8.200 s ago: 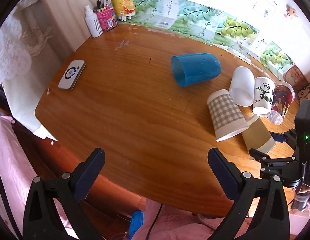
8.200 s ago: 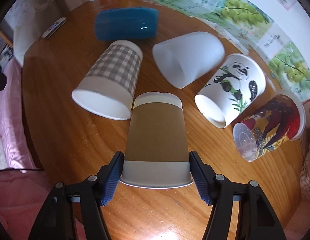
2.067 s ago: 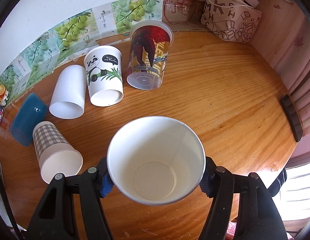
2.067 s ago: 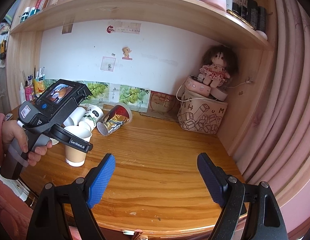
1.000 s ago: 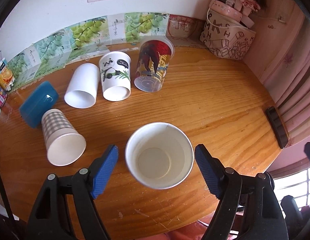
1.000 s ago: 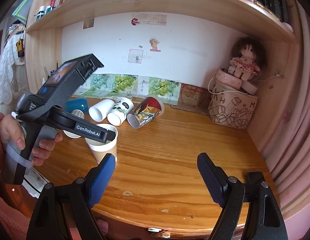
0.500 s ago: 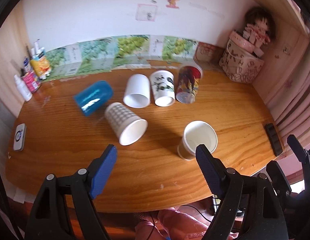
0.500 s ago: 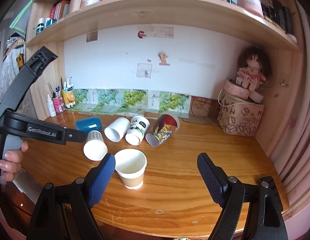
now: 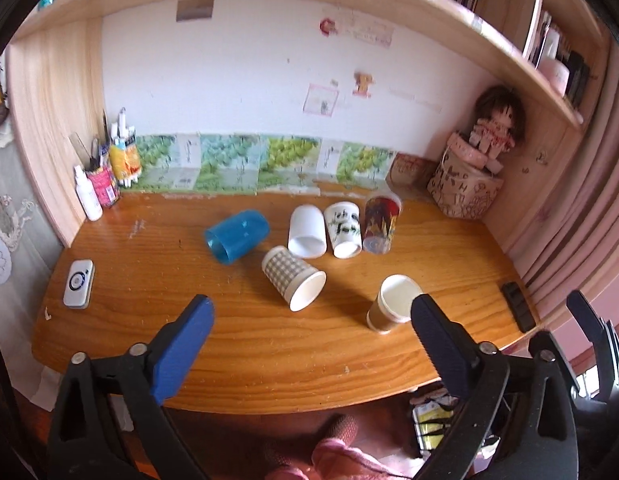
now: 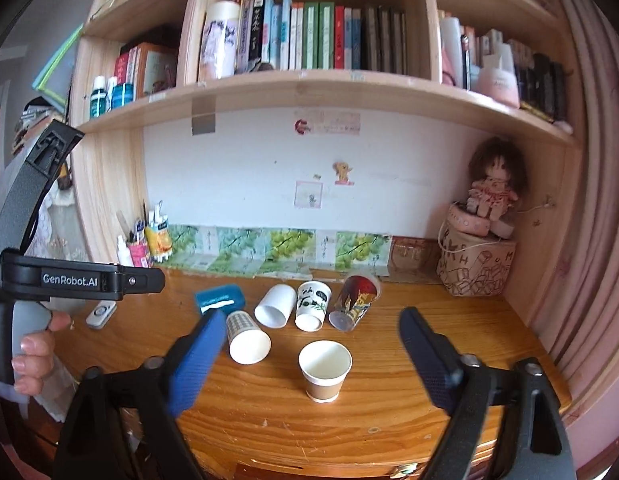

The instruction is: Flip cup upright

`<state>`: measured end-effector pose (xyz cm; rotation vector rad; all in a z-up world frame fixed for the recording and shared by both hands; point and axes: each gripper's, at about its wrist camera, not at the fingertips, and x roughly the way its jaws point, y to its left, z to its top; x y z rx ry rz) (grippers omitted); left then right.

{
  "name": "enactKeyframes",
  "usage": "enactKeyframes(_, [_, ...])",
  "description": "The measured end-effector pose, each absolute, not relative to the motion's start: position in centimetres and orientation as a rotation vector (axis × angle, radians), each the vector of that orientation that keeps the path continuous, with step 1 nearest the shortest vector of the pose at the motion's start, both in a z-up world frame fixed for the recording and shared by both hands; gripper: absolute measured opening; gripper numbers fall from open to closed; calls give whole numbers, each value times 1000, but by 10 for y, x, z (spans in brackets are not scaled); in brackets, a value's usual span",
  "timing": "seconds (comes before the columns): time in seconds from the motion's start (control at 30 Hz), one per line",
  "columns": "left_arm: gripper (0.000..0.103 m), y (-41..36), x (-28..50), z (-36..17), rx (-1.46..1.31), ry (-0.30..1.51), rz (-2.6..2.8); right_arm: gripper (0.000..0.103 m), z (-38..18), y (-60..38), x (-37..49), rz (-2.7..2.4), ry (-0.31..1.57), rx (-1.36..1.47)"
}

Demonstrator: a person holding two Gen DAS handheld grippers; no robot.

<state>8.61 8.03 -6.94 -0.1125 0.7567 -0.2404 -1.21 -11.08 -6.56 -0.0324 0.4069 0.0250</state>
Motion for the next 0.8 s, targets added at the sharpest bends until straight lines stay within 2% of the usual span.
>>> enactKeyframes(0.1, [101,82,77,-56,-116,707,-255,103,-52,-105,-25,-3,374,-8])
enactKeyframes(0.43, [102,59,38,-23,-67,540,-196,102,-16,-108,-45,-19,330,2])
enactKeyframes(0.63, [103,48,25,-17,-80,497,-147,103,-14,-146,-40,-19,378,189])
enactKeyframes(0.8, [103,39,24,-19,-83,464,-109,103,-24,-158,-38,-12,391,223])
